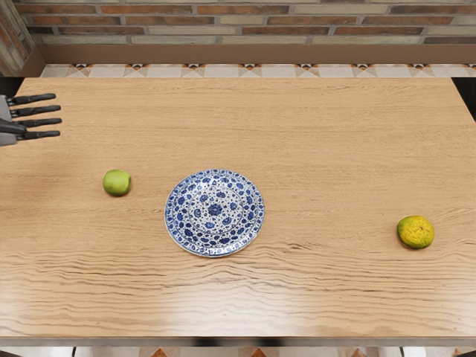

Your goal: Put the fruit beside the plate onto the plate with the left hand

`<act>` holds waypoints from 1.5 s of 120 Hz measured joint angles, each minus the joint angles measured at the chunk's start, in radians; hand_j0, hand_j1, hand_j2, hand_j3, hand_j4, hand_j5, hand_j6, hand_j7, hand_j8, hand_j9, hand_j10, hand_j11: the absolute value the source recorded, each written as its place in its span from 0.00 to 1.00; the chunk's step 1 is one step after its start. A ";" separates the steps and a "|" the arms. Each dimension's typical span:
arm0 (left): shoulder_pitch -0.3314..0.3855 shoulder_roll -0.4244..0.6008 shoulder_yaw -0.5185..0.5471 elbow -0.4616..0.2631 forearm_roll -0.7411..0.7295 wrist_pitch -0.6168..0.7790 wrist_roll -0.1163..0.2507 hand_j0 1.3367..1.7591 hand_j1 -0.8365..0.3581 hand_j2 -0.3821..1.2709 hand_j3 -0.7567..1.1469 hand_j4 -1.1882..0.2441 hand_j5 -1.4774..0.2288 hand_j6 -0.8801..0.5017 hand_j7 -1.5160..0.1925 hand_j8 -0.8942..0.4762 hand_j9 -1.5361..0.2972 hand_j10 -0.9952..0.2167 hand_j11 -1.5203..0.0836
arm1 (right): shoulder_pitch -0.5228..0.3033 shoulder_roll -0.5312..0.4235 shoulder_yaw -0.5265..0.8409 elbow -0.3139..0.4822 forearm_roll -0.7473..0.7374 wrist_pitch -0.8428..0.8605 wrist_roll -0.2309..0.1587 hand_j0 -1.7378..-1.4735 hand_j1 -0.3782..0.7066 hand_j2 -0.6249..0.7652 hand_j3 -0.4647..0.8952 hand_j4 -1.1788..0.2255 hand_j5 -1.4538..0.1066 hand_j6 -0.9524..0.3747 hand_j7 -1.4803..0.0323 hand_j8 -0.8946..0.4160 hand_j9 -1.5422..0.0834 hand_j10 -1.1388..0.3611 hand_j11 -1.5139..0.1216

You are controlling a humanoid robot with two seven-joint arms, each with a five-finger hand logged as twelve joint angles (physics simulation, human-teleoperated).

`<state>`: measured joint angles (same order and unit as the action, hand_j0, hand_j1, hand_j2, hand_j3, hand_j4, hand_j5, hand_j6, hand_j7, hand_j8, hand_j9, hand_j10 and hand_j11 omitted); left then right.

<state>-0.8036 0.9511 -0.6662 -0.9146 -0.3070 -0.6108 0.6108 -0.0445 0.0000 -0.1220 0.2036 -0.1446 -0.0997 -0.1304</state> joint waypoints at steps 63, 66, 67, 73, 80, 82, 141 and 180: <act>-0.171 -0.129 0.045 -0.080 0.568 -0.001 0.000 0.76 0.95 0.24 0.40 0.80 0.84 0.61 0.86 0.62 0.81 0.79 0.92 | 0.000 0.000 0.001 0.002 0.000 0.000 0.000 0.30 0.05 0.45 0.34 0.83 0.92 0.70 0.96 0.67 0.94 0.75 0.91; -0.172 -0.126 0.046 -0.116 0.627 -0.001 0.000 0.76 0.95 0.24 0.40 0.80 0.83 0.61 0.85 0.62 0.81 0.79 0.91 | 0.000 0.000 0.001 0.002 0.000 0.000 0.000 0.30 0.05 0.45 0.34 0.83 0.92 0.70 0.96 0.67 0.94 0.75 0.91; -0.172 -0.125 0.046 -0.130 0.648 -0.001 0.000 0.76 0.95 0.24 0.40 0.80 0.83 0.61 0.85 0.62 0.81 0.79 0.91 | 0.000 0.000 0.001 0.002 0.000 0.000 0.000 0.30 0.05 0.45 0.34 0.83 0.92 0.70 0.96 0.67 0.94 0.75 0.91; -0.169 -0.123 0.046 -0.221 0.773 -0.001 0.000 0.76 0.94 0.24 0.40 0.79 0.83 0.60 0.85 0.62 0.80 0.78 0.91 | 0.000 0.000 0.001 0.002 0.000 0.000 0.000 0.30 0.05 0.45 0.34 0.83 0.92 0.70 0.96 0.67 0.94 0.75 0.91; -0.162 -0.120 0.046 -0.329 0.913 -0.001 0.000 0.76 0.93 0.24 0.40 0.79 0.82 0.59 0.84 0.61 0.80 0.77 0.90 | 0.000 0.000 0.001 0.002 0.000 0.000 0.000 0.30 0.05 0.45 0.34 0.83 0.92 0.70 0.96 0.67 0.94 0.75 0.91; -0.161 -0.123 0.046 -0.355 0.951 -0.001 0.000 0.76 0.93 0.24 0.40 0.79 0.82 0.59 0.84 0.61 0.79 0.77 0.90 | 0.000 0.000 0.001 0.002 0.000 0.000 0.000 0.30 0.05 0.45 0.34 0.83 0.92 0.70 0.96 0.67 0.94 0.75 0.91; -0.133 -0.270 0.401 -0.598 1.600 0.593 0.000 0.76 0.88 0.25 0.40 0.75 0.78 0.55 0.80 0.57 0.76 0.73 0.86 | 0.000 0.000 0.001 0.002 0.000 0.000 0.000 0.30 0.05 0.45 0.34 0.83 0.92 0.70 0.96 0.67 0.94 0.75 0.91; -0.100 -0.270 0.455 -0.594 1.621 0.694 0.000 0.76 0.67 0.27 0.40 0.60 0.62 0.40 0.64 0.41 0.61 0.55 0.68 | 0.001 0.000 0.001 0.002 0.000 0.000 0.000 0.30 0.05 0.45 0.34 0.83 0.92 0.70 0.96 0.67 0.94 0.75 0.91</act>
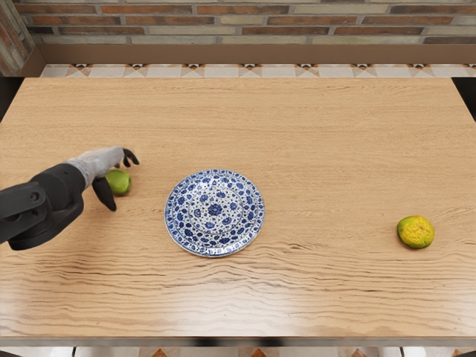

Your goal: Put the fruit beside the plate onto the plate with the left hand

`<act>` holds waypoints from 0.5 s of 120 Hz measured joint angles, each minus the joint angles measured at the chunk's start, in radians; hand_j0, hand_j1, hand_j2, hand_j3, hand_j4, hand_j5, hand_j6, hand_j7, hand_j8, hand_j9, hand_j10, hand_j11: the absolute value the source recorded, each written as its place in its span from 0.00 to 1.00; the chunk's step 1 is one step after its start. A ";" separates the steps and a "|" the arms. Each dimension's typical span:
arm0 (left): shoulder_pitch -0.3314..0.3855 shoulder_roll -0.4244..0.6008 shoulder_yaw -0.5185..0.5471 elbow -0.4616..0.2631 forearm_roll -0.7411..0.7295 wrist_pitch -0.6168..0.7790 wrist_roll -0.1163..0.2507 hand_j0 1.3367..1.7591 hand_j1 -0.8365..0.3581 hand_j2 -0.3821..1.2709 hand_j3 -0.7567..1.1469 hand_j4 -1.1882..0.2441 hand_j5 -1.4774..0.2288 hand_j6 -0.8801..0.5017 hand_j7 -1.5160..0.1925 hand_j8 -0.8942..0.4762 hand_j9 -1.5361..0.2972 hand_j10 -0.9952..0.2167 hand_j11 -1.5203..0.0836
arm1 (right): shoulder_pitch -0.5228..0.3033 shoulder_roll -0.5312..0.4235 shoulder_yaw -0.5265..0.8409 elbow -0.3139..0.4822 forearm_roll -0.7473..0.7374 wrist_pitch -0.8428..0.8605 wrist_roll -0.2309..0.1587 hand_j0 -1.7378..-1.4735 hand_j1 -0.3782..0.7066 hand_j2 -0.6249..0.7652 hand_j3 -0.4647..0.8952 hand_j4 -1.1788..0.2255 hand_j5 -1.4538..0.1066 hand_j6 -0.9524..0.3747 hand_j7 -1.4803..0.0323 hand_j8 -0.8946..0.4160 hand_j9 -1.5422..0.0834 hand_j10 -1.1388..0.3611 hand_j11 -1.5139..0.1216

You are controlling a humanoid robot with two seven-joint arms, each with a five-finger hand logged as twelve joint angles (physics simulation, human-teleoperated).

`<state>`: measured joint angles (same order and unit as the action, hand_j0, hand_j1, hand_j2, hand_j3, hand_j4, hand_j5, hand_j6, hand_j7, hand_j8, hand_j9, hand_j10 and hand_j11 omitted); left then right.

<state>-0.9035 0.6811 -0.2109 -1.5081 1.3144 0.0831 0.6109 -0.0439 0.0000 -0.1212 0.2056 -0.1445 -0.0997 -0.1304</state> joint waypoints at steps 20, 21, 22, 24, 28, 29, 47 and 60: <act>0.002 0.000 0.002 0.000 0.000 0.003 0.000 0.76 0.56 0.29 0.40 0.52 0.53 0.32 0.55 0.33 0.53 0.46 0.59 | 0.000 0.000 0.000 0.000 0.000 0.000 0.000 0.30 0.05 0.45 0.34 0.83 0.92 0.70 0.96 0.67 0.94 0.75 0.91; 0.002 0.000 0.002 0.000 0.000 0.004 0.000 0.76 0.55 0.29 0.40 0.52 0.53 0.31 0.55 0.33 0.52 0.45 0.59 | 0.000 0.000 0.000 0.000 0.000 0.000 0.000 0.30 0.05 0.45 0.34 0.83 0.92 0.70 0.96 0.67 0.94 0.75 0.91; 0.003 0.000 0.002 0.000 0.000 0.004 0.000 0.76 0.55 0.29 0.40 0.51 0.53 0.31 0.55 0.33 0.52 0.45 0.59 | 0.000 0.000 0.000 0.000 0.000 0.000 0.000 0.30 0.05 0.45 0.34 0.83 0.92 0.70 0.96 0.67 0.94 0.75 0.91; 0.003 0.000 0.002 0.000 0.000 0.004 0.000 0.76 0.54 0.29 0.40 0.51 0.52 0.30 0.54 0.33 0.51 0.44 0.58 | 0.000 0.000 0.000 0.000 0.000 0.000 0.000 0.30 0.05 0.45 0.34 0.83 0.92 0.70 0.96 0.67 0.94 0.75 0.91; 0.003 0.000 0.002 0.000 0.000 0.004 0.000 0.76 0.52 0.29 0.40 0.49 0.50 0.29 0.53 0.32 0.50 0.43 0.56 | 0.000 0.000 0.000 0.000 0.000 0.000 0.000 0.30 0.05 0.45 0.34 0.83 0.92 0.70 0.96 0.67 0.94 0.75 0.91; 0.003 0.000 0.002 0.000 0.000 0.004 0.000 0.76 0.51 0.29 0.40 0.49 0.50 0.29 0.52 0.32 0.50 0.42 0.56 | 0.000 0.000 0.000 0.000 0.000 0.000 0.000 0.30 0.05 0.45 0.34 0.83 0.92 0.70 0.96 0.67 0.94 0.75 0.91; 0.003 0.001 0.002 0.000 -0.006 0.004 0.000 0.76 0.47 0.35 0.40 0.44 0.44 0.28 0.46 0.31 0.44 0.36 0.49 | 0.000 0.000 0.000 0.000 0.000 0.000 0.000 0.30 0.05 0.45 0.34 0.83 0.92 0.70 0.96 0.67 0.94 0.75 0.91; 0.009 0.000 0.002 0.000 -0.006 0.006 0.000 0.75 0.46 0.36 0.40 0.40 0.42 0.29 0.43 0.32 0.41 0.33 0.45 | 0.000 0.000 0.000 0.000 0.000 0.000 0.000 0.30 0.05 0.45 0.34 0.83 0.92 0.70 0.96 0.67 0.94 0.75 0.91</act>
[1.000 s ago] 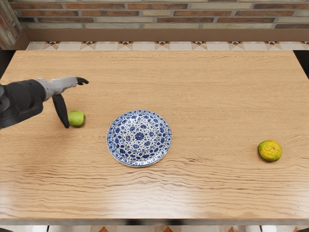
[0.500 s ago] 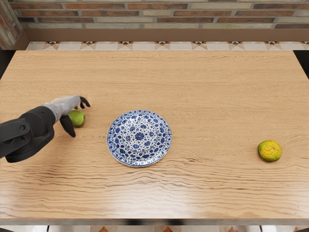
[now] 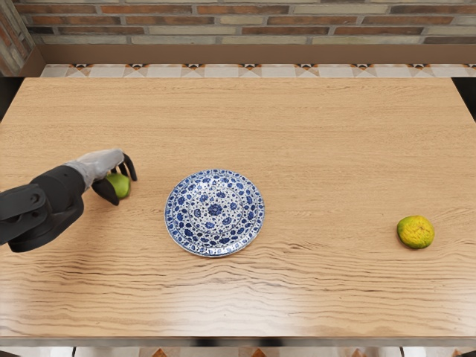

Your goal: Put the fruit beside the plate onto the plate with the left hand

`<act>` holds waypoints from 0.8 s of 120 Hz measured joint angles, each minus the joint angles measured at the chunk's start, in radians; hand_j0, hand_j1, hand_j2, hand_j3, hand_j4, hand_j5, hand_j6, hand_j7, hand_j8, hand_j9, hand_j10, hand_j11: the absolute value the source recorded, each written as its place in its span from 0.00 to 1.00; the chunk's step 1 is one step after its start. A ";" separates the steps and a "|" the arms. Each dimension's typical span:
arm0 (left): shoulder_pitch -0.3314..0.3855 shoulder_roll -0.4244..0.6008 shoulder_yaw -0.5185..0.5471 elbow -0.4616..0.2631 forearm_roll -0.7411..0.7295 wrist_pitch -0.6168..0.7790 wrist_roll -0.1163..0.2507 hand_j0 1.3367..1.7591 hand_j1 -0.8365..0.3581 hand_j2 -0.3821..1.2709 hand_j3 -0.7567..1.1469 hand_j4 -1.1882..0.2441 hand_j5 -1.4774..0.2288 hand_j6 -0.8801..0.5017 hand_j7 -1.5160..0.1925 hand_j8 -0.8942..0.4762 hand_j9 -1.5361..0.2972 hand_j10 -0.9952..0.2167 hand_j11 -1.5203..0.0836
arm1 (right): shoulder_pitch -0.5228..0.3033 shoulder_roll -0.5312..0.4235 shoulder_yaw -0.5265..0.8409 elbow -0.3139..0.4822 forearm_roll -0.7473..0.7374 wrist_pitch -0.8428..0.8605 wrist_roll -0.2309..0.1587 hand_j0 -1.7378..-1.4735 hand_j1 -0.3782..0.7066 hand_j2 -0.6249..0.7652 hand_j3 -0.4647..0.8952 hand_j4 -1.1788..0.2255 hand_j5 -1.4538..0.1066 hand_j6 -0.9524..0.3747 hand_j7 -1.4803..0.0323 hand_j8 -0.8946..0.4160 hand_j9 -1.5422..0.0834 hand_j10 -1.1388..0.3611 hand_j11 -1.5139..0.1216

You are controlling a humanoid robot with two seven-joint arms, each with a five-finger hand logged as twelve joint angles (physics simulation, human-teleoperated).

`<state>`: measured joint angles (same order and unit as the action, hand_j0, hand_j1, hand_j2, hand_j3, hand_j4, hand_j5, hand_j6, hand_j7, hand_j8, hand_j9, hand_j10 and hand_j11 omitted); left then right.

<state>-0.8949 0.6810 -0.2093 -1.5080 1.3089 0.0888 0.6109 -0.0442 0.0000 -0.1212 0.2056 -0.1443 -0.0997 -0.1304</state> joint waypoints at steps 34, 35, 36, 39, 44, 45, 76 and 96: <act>-0.017 0.016 -0.054 0.001 -0.106 -0.004 0.000 0.75 0.45 0.43 0.40 0.36 0.37 0.29 0.39 0.32 0.36 0.29 0.40 | 0.000 0.000 0.000 0.000 0.000 0.000 0.000 0.30 0.05 0.45 0.34 0.83 0.92 0.70 0.96 0.67 0.94 0.75 0.91; -0.018 0.016 -0.060 0.001 -0.116 -0.005 0.000 0.75 0.45 0.43 0.40 0.36 0.37 0.29 0.39 0.32 0.36 0.29 0.40 | 0.000 0.000 0.000 0.000 0.000 0.000 0.000 0.30 0.05 0.45 0.34 0.83 0.92 0.70 0.96 0.67 0.94 0.75 0.91; -0.019 0.017 -0.066 0.001 -0.126 -0.006 0.000 0.75 0.45 0.43 0.40 0.36 0.37 0.29 0.39 0.32 0.36 0.30 0.40 | 0.000 0.000 0.000 0.000 0.000 0.000 0.000 0.30 0.05 0.45 0.34 0.83 0.92 0.70 0.96 0.67 0.94 0.75 0.91; -0.019 0.017 -0.086 0.001 -0.155 -0.008 0.000 0.75 0.45 0.44 0.40 0.36 0.37 0.30 0.39 0.33 0.36 0.30 0.40 | 0.000 0.000 0.000 0.000 0.000 0.000 0.000 0.30 0.05 0.45 0.34 0.83 0.92 0.70 0.96 0.67 0.94 0.75 0.91; -0.020 0.019 -0.120 0.002 -0.205 -0.014 0.000 0.75 0.44 0.44 0.40 0.36 0.36 0.31 0.39 0.33 0.36 0.31 0.40 | 0.000 0.000 0.000 0.000 -0.001 0.000 0.000 0.30 0.05 0.45 0.34 0.83 0.92 0.70 0.96 0.67 0.94 0.75 0.91; -0.021 0.021 -0.127 0.002 -0.215 -0.015 0.000 0.75 0.44 0.45 0.40 0.36 0.36 0.31 0.38 0.34 0.36 0.31 0.40 | 0.000 0.000 0.000 0.000 -0.001 0.000 0.000 0.30 0.05 0.45 0.34 0.83 0.92 0.70 0.96 0.67 0.94 0.75 0.91; -0.088 -0.007 -0.278 0.002 -0.405 -0.185 0.000 0.75 0.46 0.42 0.40 0.36 0.34 0.31 0.37 0.33 0.35 0.30 0.39 | 0.000 0.000 0.000 0.000 0.000 0.000 0.000 0.30 0.05 0.45 0.34 0.83 0.92 0.70 0.96 0.67 0.94 0.75 0.91; -0.108 -0.064 -0.362 0.002 -0.516 -0.414 0.000 0.75 0.48 0.42 0.40 0.36 0.34 0.29 0.37 0.32 0.35 0.29 0.39 | 0.000 0.000 0.000 0.000 0.000 0.000 0.000 0.30 0.05 0.45 0.34 0.83 0.92 0.71 0.96 0.67 0.94 0.75 0.91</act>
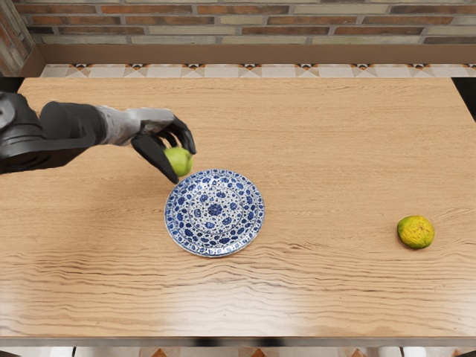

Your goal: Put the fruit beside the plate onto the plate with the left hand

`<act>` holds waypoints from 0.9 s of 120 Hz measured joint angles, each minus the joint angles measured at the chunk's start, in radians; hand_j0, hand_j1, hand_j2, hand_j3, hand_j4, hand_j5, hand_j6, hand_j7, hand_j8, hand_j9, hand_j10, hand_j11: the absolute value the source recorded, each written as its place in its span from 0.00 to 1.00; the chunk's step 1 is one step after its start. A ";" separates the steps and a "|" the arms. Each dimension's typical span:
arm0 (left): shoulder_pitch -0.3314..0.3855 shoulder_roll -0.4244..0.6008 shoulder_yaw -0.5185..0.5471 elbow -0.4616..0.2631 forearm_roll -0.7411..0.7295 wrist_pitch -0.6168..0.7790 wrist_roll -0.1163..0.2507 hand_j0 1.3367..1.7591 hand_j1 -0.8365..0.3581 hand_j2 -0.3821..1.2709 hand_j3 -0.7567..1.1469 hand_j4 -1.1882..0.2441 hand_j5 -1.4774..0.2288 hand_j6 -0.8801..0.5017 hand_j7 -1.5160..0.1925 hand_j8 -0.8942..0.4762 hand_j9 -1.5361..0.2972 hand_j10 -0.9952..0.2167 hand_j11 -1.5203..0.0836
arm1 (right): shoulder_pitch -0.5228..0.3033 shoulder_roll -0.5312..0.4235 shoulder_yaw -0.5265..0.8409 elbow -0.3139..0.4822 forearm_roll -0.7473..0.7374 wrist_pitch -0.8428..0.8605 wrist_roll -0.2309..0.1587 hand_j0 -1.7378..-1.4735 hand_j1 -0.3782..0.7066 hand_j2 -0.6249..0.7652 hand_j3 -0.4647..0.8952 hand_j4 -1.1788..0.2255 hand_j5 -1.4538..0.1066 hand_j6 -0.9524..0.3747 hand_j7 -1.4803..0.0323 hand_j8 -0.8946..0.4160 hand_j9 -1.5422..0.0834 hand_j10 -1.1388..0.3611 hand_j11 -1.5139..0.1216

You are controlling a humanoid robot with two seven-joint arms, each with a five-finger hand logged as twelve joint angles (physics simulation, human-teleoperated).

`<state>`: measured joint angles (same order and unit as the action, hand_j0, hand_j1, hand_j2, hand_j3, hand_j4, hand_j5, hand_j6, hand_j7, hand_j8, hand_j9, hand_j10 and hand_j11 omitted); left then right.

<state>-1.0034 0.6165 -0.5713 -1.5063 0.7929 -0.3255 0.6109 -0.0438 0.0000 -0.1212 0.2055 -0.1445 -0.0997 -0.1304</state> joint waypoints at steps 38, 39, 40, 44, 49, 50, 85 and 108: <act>0.022 -0.144 0.059 0.052 -0.022 -0.068 0.000 0.76 0.49 0.41 0.40 0.36 0.33 0.29 0.37 0.32 0.35 0.30 0.39 | 0.000 0.000 0.000 0.000 0.000 0.000 0.000 0.30 0.05 0.45 0.34 0.83 0.92 0.71 0.96 0.67 0.94 0.75 0.91; 0.022 -0.145 0.062 0.055 -0.022 -0.068 0.000 0.76 0.49 0.40 0.40 0.36 0.33 0.29 0.36 0.33 0.35 0.29 0.38 | 0.000 0.000 0.000 0.000 0.000 0.000 0.000 0.30 0.05 0.45 0.34 0.83 0.92 0.70 0.96 0.67 0.94 0.75 0.91; 0.022 -0.146 0.065 0.059 -0.023 -0.069 0.000 0.75 0.49 0.40 0.40 0.36 0.33 0.29 0.36 0.33 0.35 0.29 0.38 | 0.000 0.000 0.000 0.000 0.000 0.000 0.000 0.30 0.05 0.45 0.34 0.83 0.92 0.70 0.96 0.67 0.94 0.75 0.91; 0.022 -0.157 0.076 0.070 -0.021 -0.070 0.000 0.75 0.50 0.38 0.40 0.36 0.33 0.28 0.36 0.32 0.34 0.29 0.38 | 0.000 0.000 0.000 0.000 0.000 0.000 0.000 0.30 0.05 0.45 0.34 0.83 0.92 0.71 0.96 0.67 0.94 0.75 0.91; 0.022 -0.160 0.086 0.081 -0.021 -0.070 0.000 0.76 0.49 0.41 0.40 0.36 0.33 0.29 0.36 0.32 0.34 0.29 0.38 | 0.000 0.000 0.000 0.000 0.000 0.000 0.000 0.30 0.05 0.45 0.34 0.83 0.92 0.70 0.96 0.67 0.94 0.75 0.91; 0.021 -0.160 0.087 0.082 -0.021 -0.070 0.000 0.76 0.48 0.42 0.40 0.36 0.33 0.29 0.36 0.32 0.34 0.29 0.38 | 0.000 0.000 0.000 0.000 0.000 0.000 0.000 0.30 0.05 0.45 0.34 0.83 0.92 0.70 0.96 0.67 0.94 0.75 0.91; 0.007 -0.102 0.033 0.097 -0.093 -0.136 0.000 0.76 0.82 0.29 0.40 0.68 0.69 0.52 0.72 0.54 0.68 0.65 0.77 | 0.000 0.000 0.000 0.000 0.000 0.000 0.000 0.30 0.05 0.45 0.34 0.83 0.92 0.70 0.96 0.67 0.94 0.75 0.91; 0.042 0.073 -0.099 0.100 -0.340 -0.262 0.000 0.76 0.92 0.26 0.40 0.77 0.79 0.59 0.82 0.60 0.77 0.75 0.87 | 0.000 0.000 0.000 0.000 0.000 0.000 0.000 0.30 0.05 0.45 0.34 0.83 0.92 0.70 0.96 0.67 0.94 0.75 0.91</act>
<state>-0.9617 0.6893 -0.6706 -1.4066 0.4526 -0.5874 0.6109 -0.0441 0.0000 -0.1212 0.2056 -0.1443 -0.0997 -0.1304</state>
